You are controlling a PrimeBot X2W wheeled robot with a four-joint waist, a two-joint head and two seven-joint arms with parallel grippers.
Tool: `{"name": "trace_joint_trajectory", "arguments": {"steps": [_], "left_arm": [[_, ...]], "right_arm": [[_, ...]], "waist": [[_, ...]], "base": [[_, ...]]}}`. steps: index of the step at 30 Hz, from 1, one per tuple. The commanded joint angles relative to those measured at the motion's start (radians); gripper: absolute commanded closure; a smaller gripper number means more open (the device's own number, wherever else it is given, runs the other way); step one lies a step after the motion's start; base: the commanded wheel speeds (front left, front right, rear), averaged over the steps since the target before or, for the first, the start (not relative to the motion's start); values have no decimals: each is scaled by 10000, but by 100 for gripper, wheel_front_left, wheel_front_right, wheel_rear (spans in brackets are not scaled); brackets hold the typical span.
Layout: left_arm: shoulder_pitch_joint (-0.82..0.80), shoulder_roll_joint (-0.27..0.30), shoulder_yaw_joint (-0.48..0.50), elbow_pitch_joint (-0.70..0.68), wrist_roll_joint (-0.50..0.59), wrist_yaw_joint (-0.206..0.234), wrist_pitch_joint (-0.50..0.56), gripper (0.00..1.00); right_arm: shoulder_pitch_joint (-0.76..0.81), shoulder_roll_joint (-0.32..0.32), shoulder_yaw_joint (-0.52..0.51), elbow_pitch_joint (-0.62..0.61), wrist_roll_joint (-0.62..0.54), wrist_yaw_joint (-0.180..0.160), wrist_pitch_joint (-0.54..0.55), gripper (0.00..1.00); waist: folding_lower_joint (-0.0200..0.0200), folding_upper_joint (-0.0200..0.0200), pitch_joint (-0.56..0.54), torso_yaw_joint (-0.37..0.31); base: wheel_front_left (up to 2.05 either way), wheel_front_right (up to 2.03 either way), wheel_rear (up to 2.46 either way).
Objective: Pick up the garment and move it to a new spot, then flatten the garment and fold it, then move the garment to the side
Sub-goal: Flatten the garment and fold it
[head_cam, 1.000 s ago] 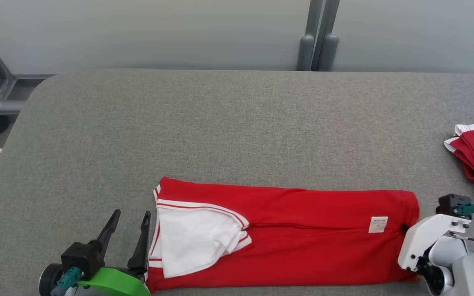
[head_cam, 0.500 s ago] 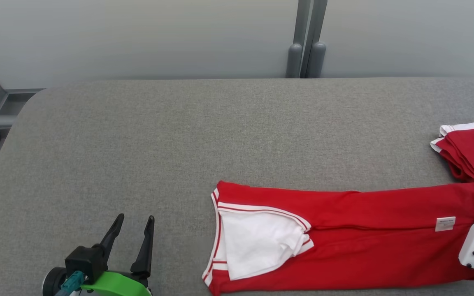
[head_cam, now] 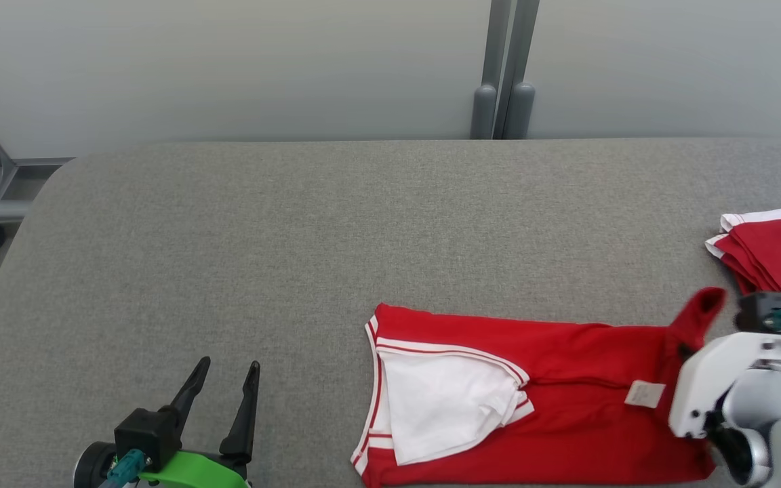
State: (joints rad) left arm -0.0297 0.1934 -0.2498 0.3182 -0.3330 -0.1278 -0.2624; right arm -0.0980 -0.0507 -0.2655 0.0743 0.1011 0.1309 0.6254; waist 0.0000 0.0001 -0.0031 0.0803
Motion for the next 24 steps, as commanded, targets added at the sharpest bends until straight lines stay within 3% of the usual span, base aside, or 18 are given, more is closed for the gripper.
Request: {"name": "trace_joint_trajectory", "arguments": {"steps": [1,14,24], "left_arm": [[28,55,3,-6,39,-27,-30,0],[-210,99,-123,25,73,-28,-30,0],[-408,69,-204,-17,109,-31,-30,0]], "right_arm": [[146,-4,328,56,157,-7,25,100],[-1235,-12,4604,1718,2247,-7,-559,100],[-2635,-13,6386,3285,3425,-5,-933,100]], "waist": [[0,-1,0,35],[0,-1,33,543],[0,-1,118,831]], "base": [[0,0,0],[0,0,0],[0,0,0]]}}
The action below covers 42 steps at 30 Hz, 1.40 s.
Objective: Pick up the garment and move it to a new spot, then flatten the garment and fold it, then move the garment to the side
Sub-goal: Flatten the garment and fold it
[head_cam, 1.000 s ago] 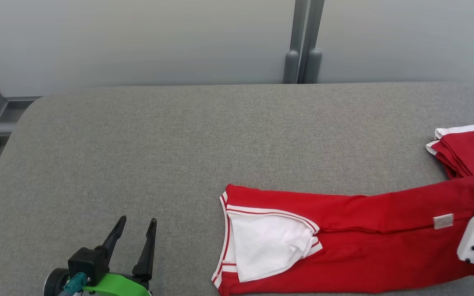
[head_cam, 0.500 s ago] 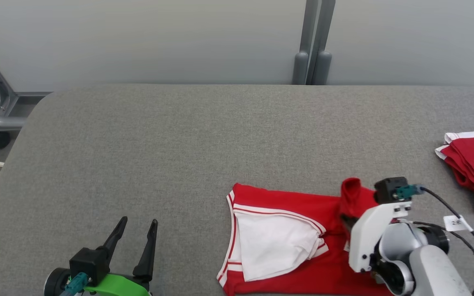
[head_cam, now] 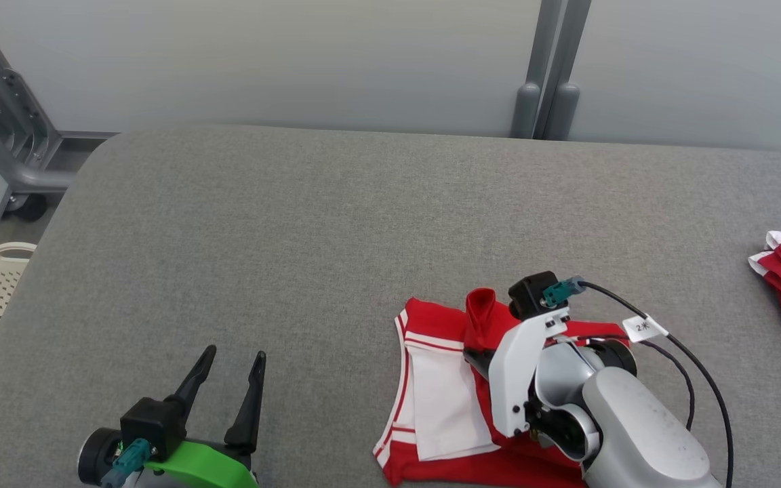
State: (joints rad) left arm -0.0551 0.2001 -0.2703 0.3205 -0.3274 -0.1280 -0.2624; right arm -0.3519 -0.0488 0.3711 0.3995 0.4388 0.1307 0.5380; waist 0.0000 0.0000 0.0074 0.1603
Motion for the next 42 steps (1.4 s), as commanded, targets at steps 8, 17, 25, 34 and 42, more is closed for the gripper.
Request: {"name": "trace_joint_trajectory", "arguments": {"steps": [8,17,25,34,42], "left_arm": [[-328,-145,-98,-27,119,-30,-30,0],[-369,-183,-150,84,42,-31,-30,0],[-476,-202,-273,174,-28,-28,-30,0],[-278,-258,-213,150,1,-27,-30,0],[17,-210,-98,68,93,-27,-30,0]], "right_arm": [[-945,-30,997,1241,910,-3,-496,100],[-1375,-27,1639,2150,1359,-3,-964,100],[-1759,-28,2013,2786,1540,-3,-1441,100],[-1978,-36,2526,3036,2016,-3,-1643,0],[-2470,-36,1663,2834,1981,-3,-2826,0]], "waist": [[0,0,129,308],[0,0,210,468],[0,0,252,622],[0,0,123,689],[0,0,-161,377]], "base": [[0,0,0],[0,0,0],[0,0,0],[0,0,0],[0,0,0]]}}
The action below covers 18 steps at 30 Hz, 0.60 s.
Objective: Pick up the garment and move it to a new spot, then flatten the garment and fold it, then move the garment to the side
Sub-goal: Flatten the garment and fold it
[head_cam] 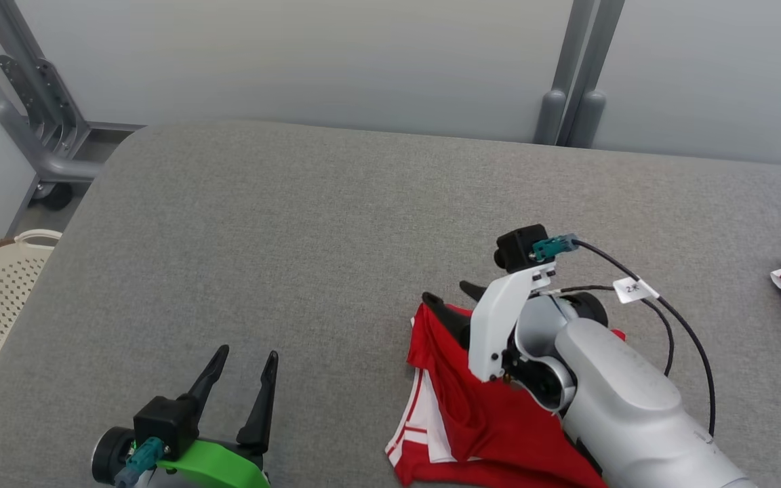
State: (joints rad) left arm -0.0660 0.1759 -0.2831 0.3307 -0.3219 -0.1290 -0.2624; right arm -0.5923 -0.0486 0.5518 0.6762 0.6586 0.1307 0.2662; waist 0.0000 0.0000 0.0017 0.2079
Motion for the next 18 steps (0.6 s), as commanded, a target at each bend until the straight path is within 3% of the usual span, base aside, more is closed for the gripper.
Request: {"name": "trace_joint_trajectory", "arguments": {"steps": [1,9,10,14,18], "left_arm": [[159,25,27,-40,54,-17,-30,0],[417,-72,98,-133,129,-5,-28,0],[417,-72,98,-133,129,-5,-28,0],[477,-105,140,-144,155,-4,-30,0],[460,-130,196,-161,151,-4,-30,0]], "right_arm": [[-84,-44,-405,104,-414,-3,-177,0],[1184,-472,-3226,-620,-2966,-5,-11,0],[1184,-472,-3226,-620,-2966,-5,-11,0],[2410,-451,-4653,-1983,-3949,-2,636,0],[3635,-256,-4931,-3697,-4417,-2,1419,0]], "waist": [[0,0,-143,-133],[0,0,-403,-465],[0,0,-403,-465],[0,0,-413,-632],[0,0,-371,-786]], "base": [[0,0,0],[0,0,0],[0,0,0],[0,0,0],[0,0,0]]}}
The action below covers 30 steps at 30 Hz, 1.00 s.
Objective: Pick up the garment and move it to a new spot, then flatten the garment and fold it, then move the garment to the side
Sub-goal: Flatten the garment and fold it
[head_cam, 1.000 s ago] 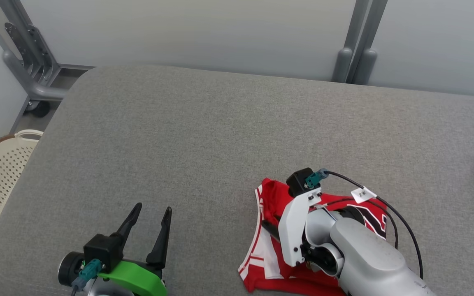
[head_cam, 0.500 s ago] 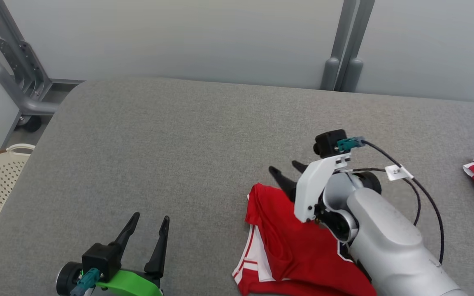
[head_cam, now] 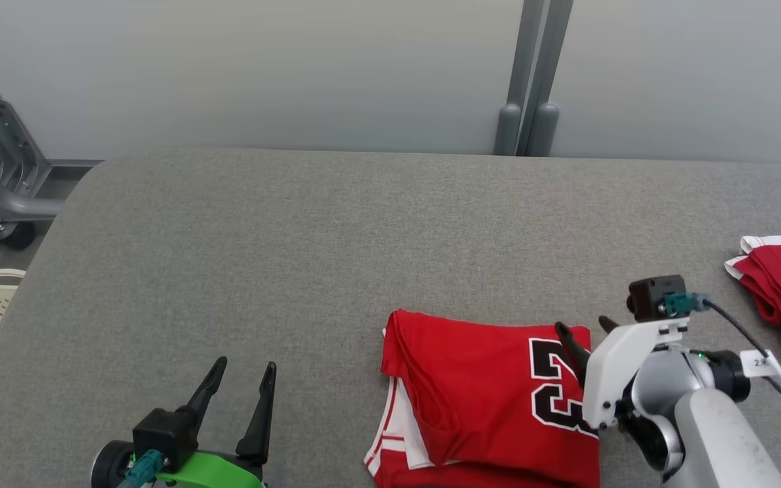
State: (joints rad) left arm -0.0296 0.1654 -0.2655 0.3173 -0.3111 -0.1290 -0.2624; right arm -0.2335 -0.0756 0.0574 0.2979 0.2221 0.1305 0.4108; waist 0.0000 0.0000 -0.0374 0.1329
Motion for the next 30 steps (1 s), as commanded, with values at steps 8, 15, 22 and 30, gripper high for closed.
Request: {"name": "trace_joint_trajectory", "arguments": {"steps": [8,15,22,30], "left_arm": [[-227,-10,68,-67,67,-9,-30,0],[-527,-2,-57,-30,68,-13,-30,0],[-754,21,-252,36,1,-16,-30,0],[-855,57,-320,15,-42,-17,-30,0]], "right_arm": [[1436,194,1370,-1454,-295,-3,253,100],[843,240,2457,-301,-454,-1,-338,100],[21,240,3415,1191,23,-1,-833,100],[-555,241,4974,2013,846,-1,-1242,100]], "waist": [[0,0,226,-161],[0,0,472,60],[0,0,626,453],[0,0,774,722]], "base": [[0,0,0],[0,0,0],[0,0,0],[0,0,0]]}}
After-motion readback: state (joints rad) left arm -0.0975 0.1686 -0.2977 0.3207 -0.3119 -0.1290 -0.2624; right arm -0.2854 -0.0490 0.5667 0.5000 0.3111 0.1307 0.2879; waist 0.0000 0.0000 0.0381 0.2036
